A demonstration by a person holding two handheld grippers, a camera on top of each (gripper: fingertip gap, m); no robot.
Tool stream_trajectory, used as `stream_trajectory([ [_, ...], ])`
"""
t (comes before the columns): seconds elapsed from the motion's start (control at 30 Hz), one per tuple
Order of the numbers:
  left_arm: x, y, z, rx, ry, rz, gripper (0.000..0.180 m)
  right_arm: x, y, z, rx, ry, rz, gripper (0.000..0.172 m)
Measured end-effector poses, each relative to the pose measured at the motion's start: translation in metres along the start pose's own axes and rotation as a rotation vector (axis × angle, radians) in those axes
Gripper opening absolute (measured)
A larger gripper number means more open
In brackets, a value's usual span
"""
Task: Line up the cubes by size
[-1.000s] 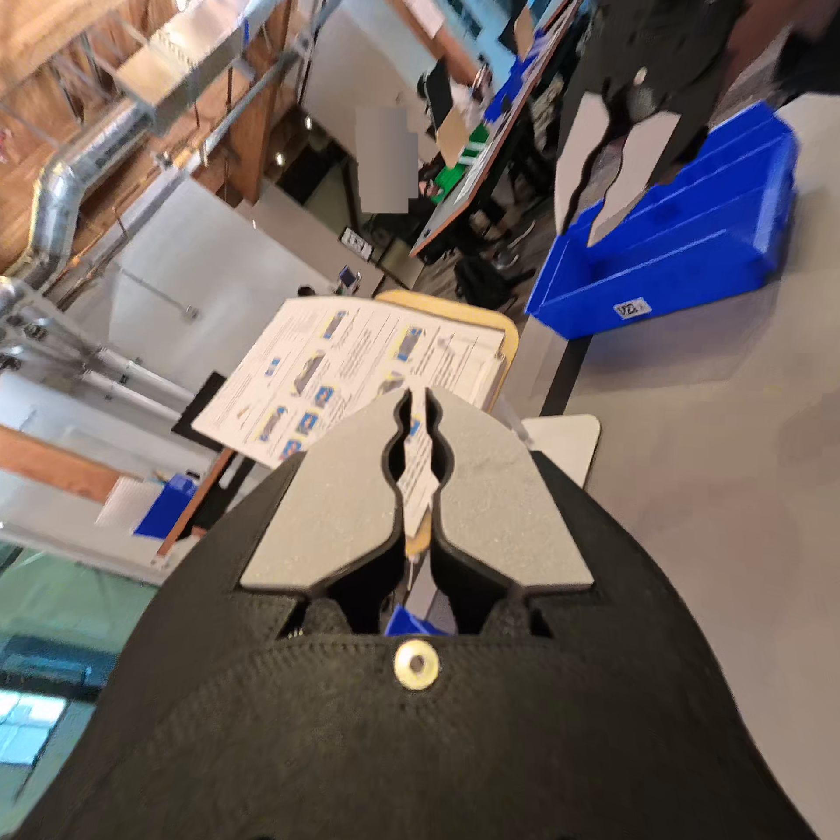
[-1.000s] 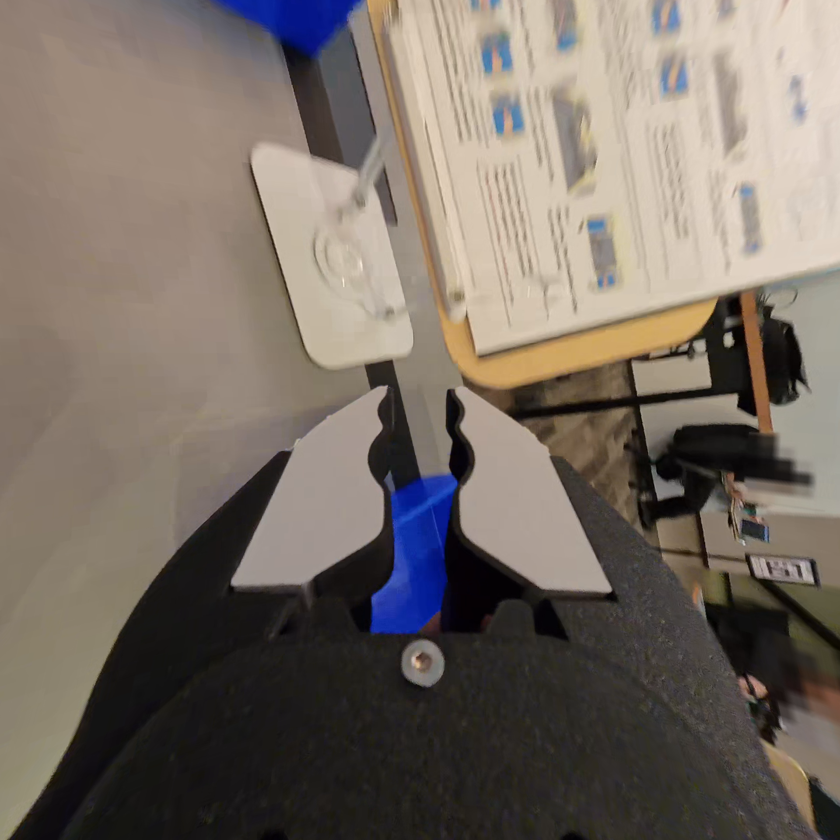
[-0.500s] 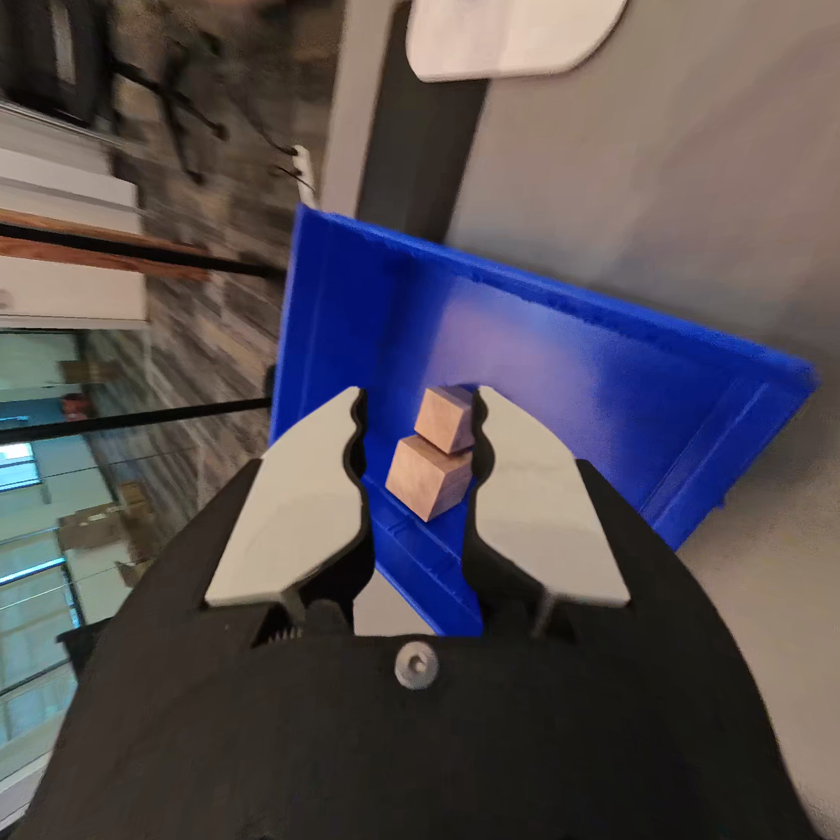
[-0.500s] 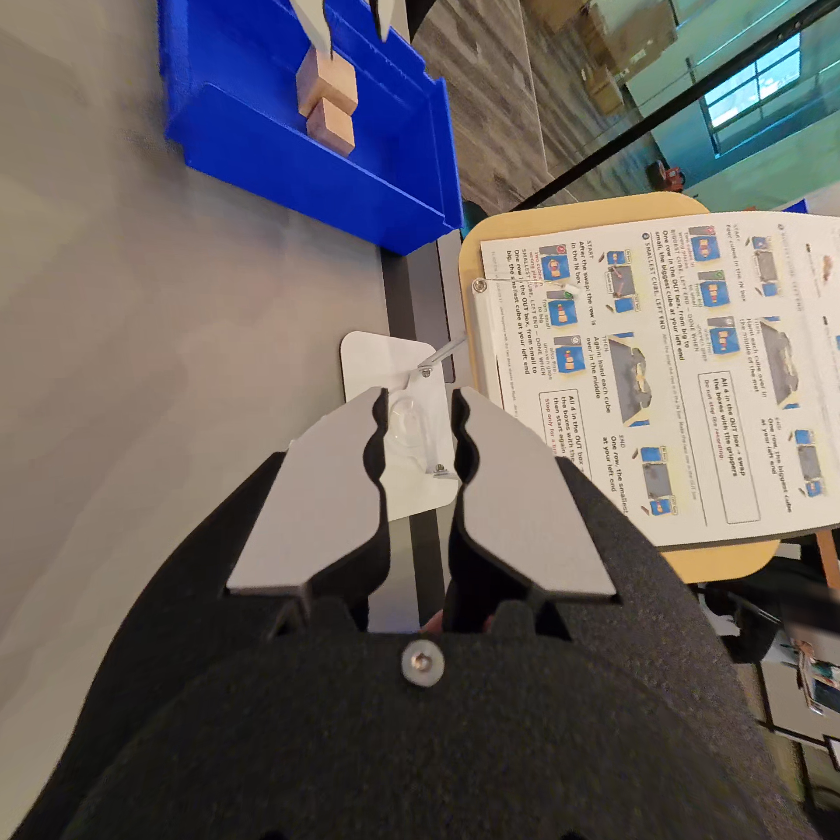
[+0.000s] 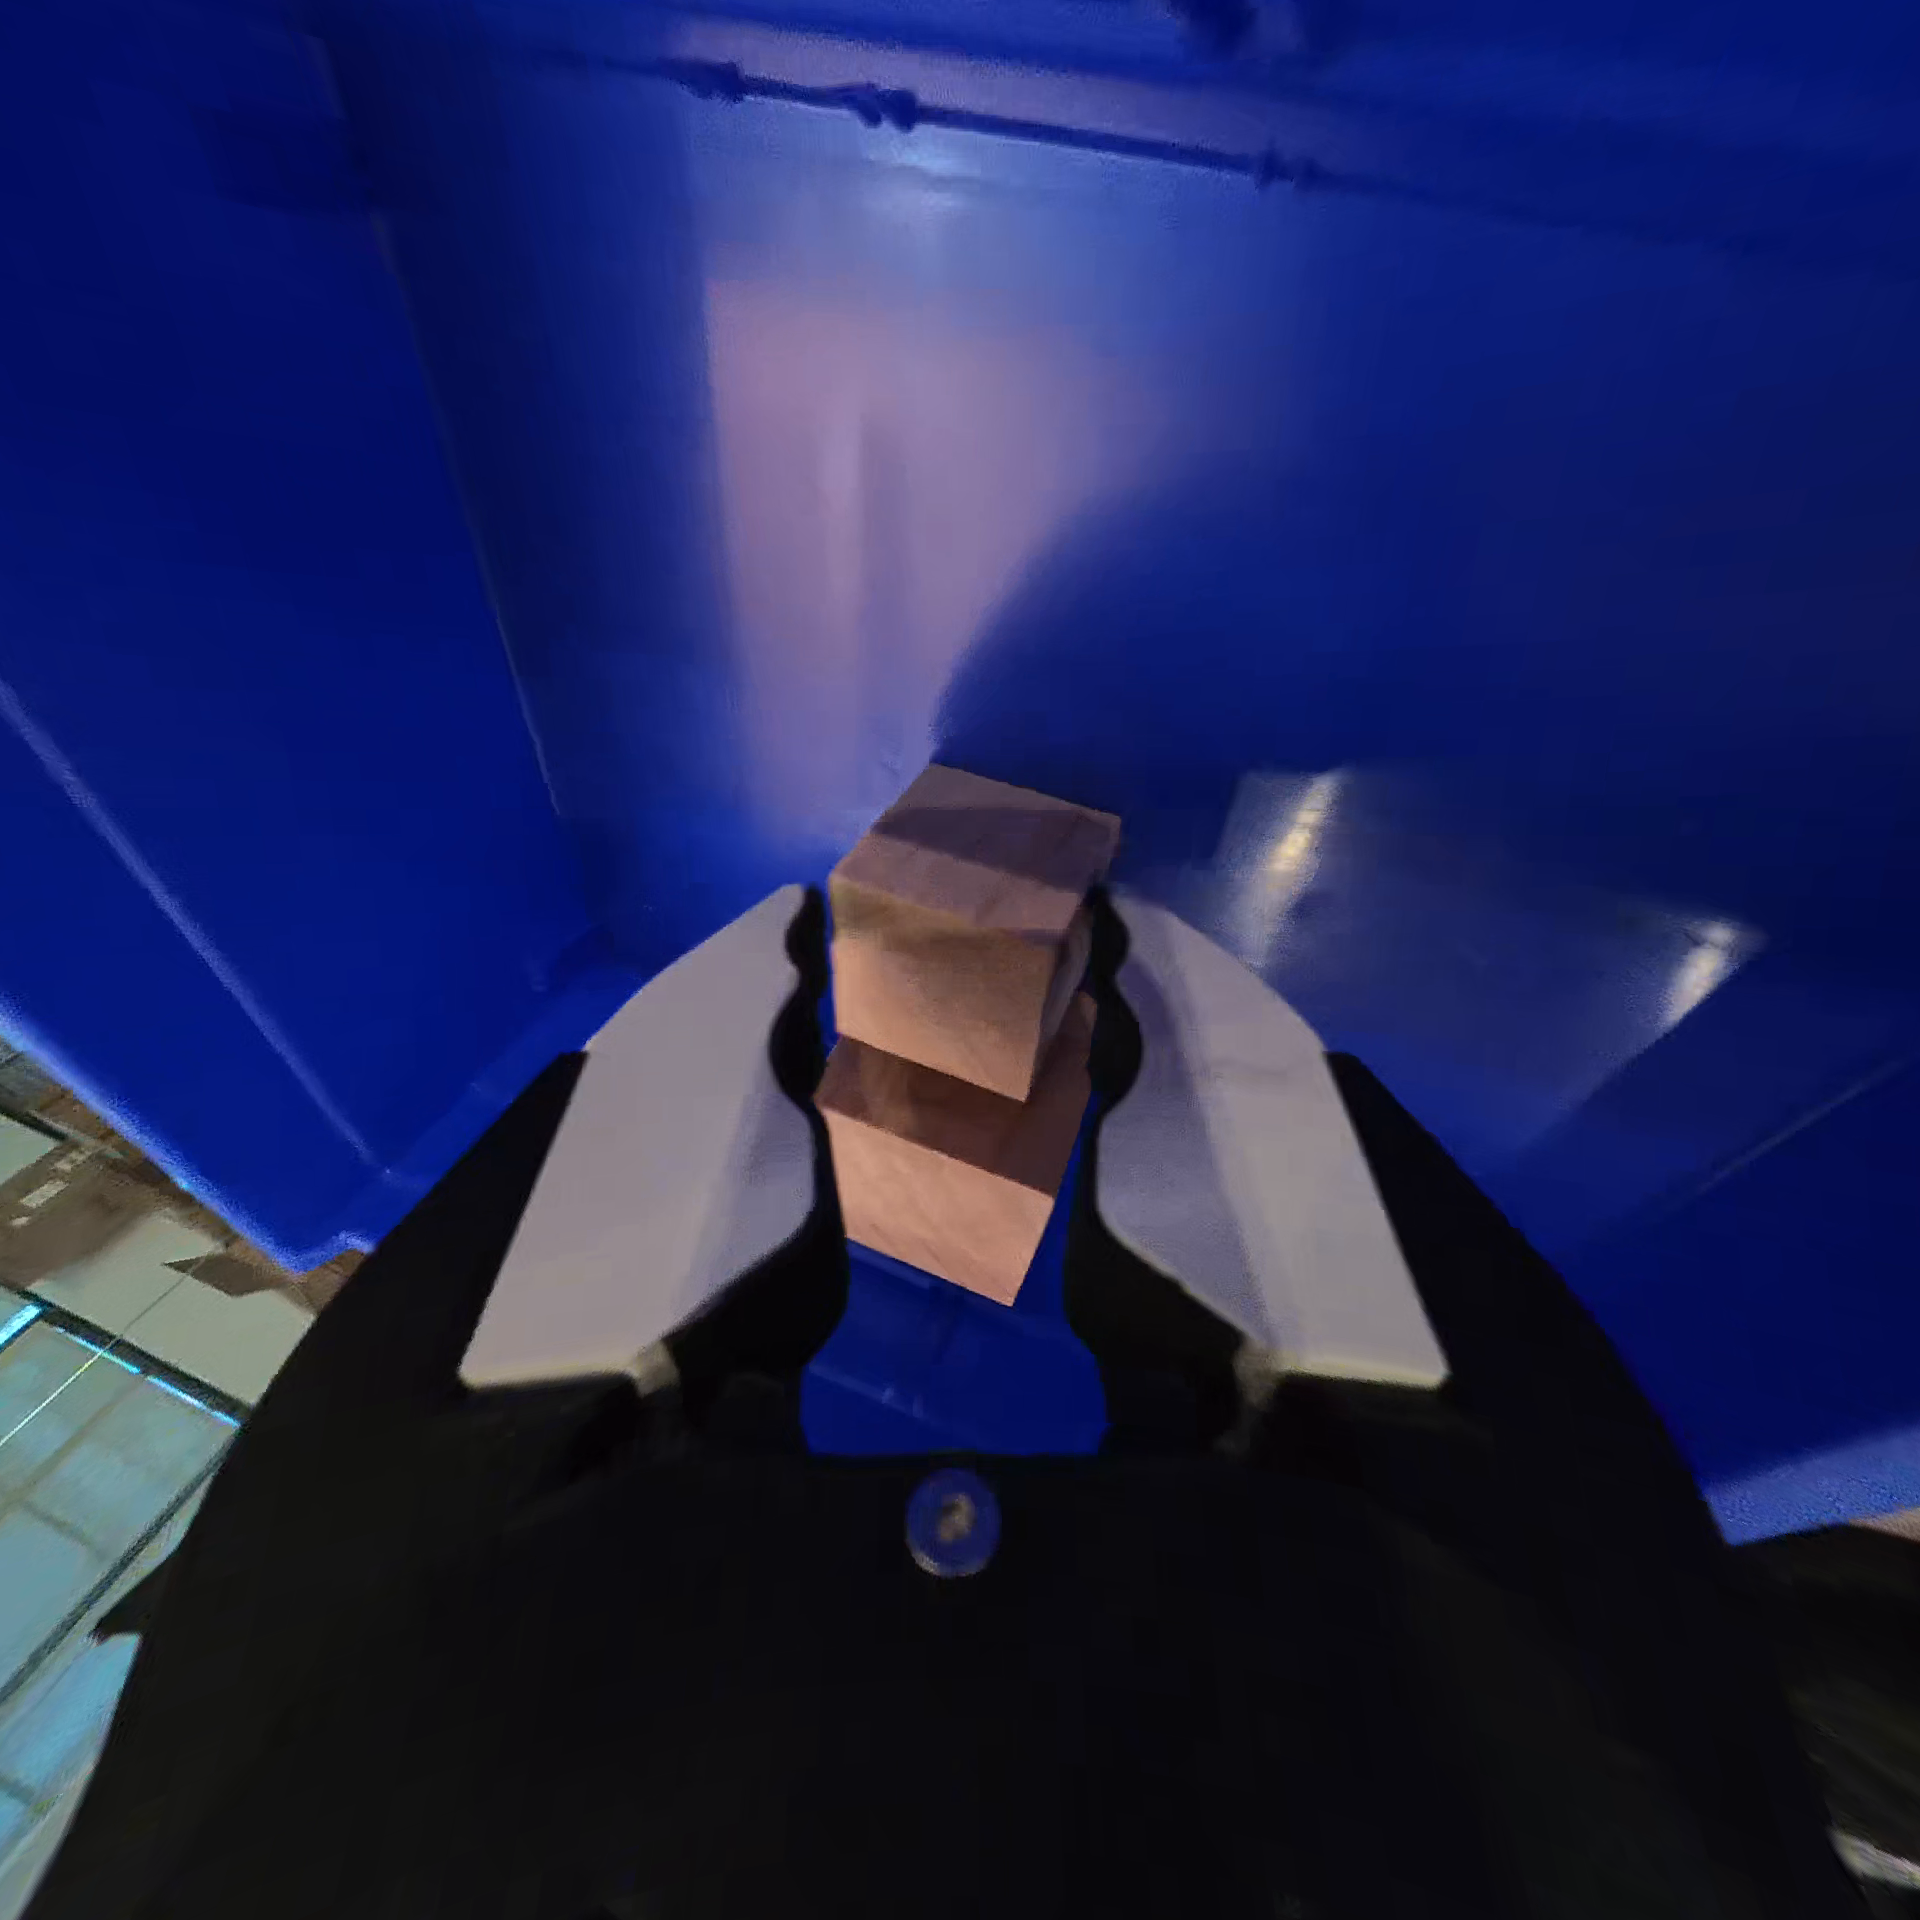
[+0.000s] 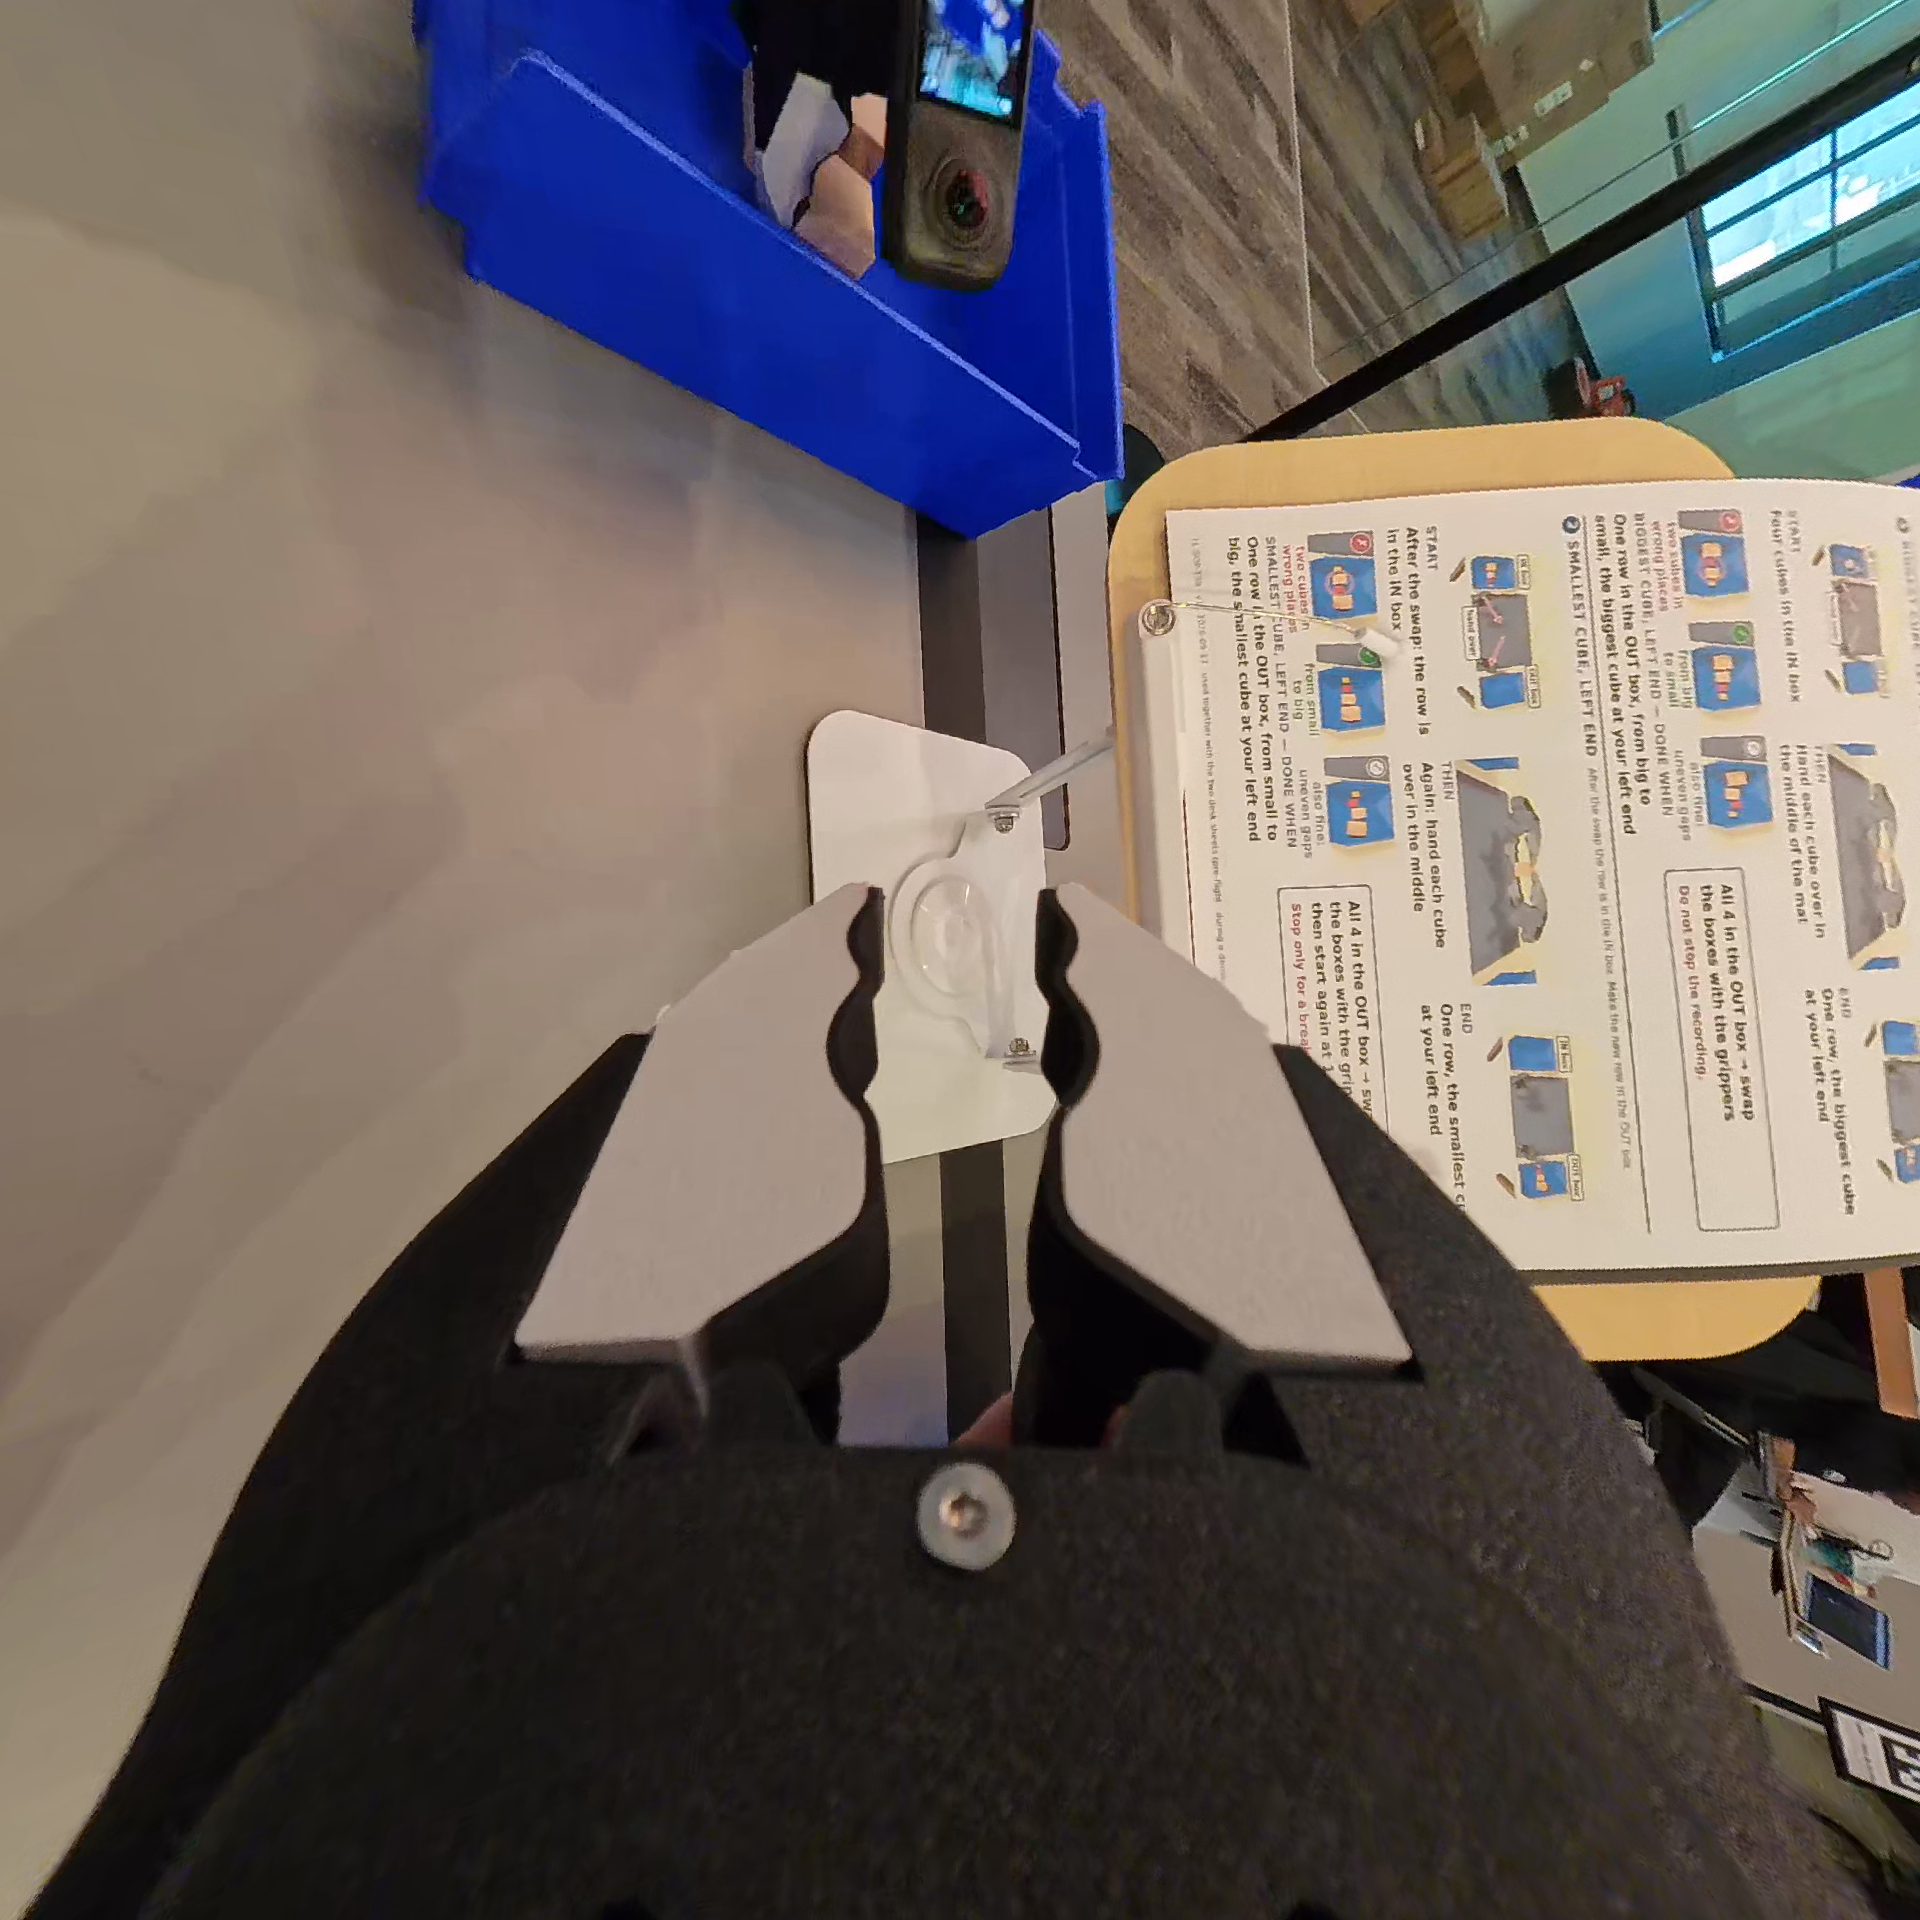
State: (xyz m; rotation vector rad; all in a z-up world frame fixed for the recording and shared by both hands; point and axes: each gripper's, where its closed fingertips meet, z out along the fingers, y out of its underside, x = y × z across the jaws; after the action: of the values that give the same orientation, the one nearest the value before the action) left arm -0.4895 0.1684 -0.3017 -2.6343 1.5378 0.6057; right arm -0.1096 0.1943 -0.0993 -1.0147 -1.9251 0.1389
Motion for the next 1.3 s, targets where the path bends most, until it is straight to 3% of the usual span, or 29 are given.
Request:
stream_trajectory([
  [0.2, -0.004, 0.001, -0.002, -0.016, -0.014, -0.041, 0.046, 0.004, 0.001, -0.003, 0.011, 0.015, 0.008, 0.027],
  [0.33, -0.014, -0.009, -0.039, 0.160, -0.095, -0.155, 0.046, 0.006, -0.004, -0.004, 0.049, 0.020, 0.013, 0.028],
  [0.57, -0.022, -0.052, -0.194, 0.730, -0.362, -0.324, 0.046, 0.013, -0.044, 0.001, 0.271, 0.042, 0.074, 0.037],
  [0.73, 0.025, -0.115, -0.307, 1.117, -0.490, -0.223, 0.046, 0.011, -0.080, 0.011, 0.429, 0.064, 0.097, 0.051],
  [0.87, 0.066, -0.157, -0.362, 1.340, -0.513, -0.132, 0.046, 0.010, -0.102, 0.007, 0.563, 0.070, 0.125, 0.054],
  [1.03, 0.091, -0.179, -0.400, 1.499, -0.508, -0.067, 0.046, 0.015, -0.106, 0.001, 0.588, 0.114, 0.122, 0.064],
  [1.3, 0.098, -0.202, -0.405, 1.502, -0.502, -0.029, 0.046, 0.015, -0.120, -0.025, 0.735, 0.099, 0.135, 0.055],
])
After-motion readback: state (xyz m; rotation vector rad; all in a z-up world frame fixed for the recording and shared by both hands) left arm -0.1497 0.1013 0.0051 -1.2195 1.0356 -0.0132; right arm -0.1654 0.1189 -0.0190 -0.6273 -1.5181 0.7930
